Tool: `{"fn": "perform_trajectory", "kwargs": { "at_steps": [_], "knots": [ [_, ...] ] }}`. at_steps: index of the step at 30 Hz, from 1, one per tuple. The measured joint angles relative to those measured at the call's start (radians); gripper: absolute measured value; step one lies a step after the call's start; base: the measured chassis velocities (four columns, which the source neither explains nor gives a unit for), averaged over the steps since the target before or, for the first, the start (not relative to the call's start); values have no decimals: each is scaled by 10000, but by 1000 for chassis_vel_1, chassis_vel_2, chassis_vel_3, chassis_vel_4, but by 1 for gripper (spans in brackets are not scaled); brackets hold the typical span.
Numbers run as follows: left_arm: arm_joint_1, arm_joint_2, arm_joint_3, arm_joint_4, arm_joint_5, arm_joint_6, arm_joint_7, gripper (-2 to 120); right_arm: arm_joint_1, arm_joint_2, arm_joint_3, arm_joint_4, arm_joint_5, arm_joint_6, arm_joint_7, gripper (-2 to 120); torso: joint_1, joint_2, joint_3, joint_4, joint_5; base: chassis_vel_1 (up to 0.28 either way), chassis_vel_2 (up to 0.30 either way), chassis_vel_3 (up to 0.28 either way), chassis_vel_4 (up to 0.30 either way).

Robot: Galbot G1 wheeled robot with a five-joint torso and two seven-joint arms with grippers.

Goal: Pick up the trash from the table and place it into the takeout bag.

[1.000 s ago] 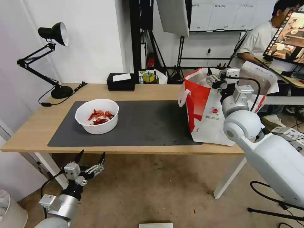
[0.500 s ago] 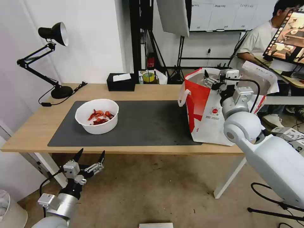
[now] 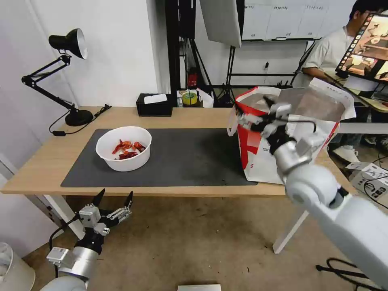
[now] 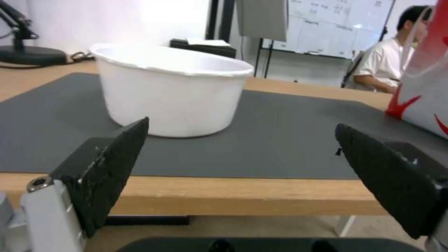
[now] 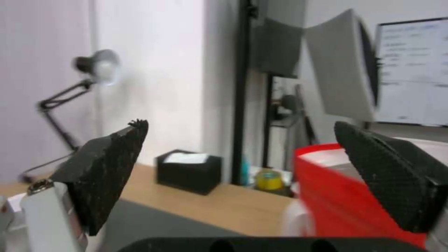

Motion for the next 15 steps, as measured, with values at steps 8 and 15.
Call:
{"fn": "perform_trajectory", "kwargs": {
  "at_steps": [8,15],
  "knots": [
    [391,-371,-417,-234,84,-99,65,100,-1448,-88,202,566,-466,172,-732,100,-1,0,0,1,2,0,0,0,0],
    [503,-402,-529,-268,91,-151,90,100,-3656,302,1055,764,-1277,518,-946,100,-1,0,1,2,1,0,0,0,0]
  ]
}}
